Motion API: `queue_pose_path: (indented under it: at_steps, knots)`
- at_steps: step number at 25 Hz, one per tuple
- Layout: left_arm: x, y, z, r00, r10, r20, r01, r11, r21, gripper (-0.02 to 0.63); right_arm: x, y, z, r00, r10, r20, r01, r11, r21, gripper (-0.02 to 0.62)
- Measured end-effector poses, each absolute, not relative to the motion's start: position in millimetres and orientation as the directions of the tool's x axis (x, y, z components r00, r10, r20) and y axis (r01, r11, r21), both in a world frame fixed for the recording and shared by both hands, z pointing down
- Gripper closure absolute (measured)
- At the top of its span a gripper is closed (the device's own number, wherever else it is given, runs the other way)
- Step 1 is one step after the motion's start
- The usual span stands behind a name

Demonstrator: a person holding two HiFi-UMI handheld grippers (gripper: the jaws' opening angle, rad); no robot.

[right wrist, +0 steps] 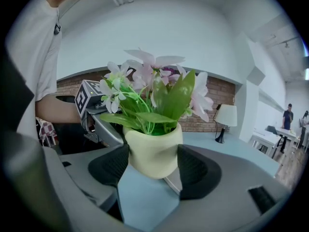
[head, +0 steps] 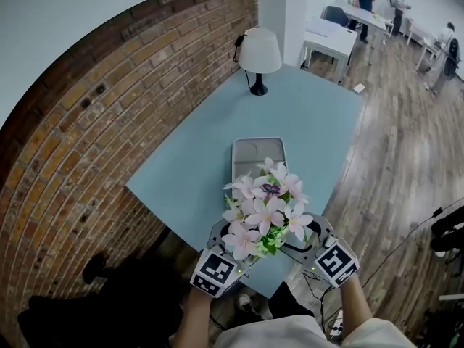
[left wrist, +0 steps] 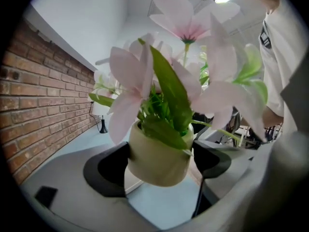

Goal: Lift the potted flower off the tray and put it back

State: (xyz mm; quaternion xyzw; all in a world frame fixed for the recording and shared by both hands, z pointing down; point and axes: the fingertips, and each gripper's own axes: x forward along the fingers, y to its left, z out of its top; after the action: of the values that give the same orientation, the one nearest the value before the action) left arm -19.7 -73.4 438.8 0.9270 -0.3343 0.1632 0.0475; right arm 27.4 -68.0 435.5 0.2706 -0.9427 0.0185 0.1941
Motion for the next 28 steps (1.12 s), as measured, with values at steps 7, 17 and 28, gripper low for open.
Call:
queue_pose_path:
  at_steps: [7,17,28]
  knots:
    - [-27.6,-149.1,471.0,0.674,-0.648,0.355,-0.695,-0.719,0.01,0.158,20.9,-148.3,471.3,-0.813,-0.418,0.405,-0.449,0.893,0.02,0.262]
    - [-35.6,-222.8,546.2,0.604,-0.664,0.441,-0.755,-0.654,0.049,0.158,11.0,-225.3,544.9,-0.813,-0.315,0.489,-0.37,0.929,-0.017,0.267]
    - [-43.5,-277.3,612.7,0.522,-0.669,0.529,-0.807,-0.589,0.052,0.16,1.9,-282.6,612.5,-0.808,-0.234,0.54,-0.303,0.952,-0.04,0.267]
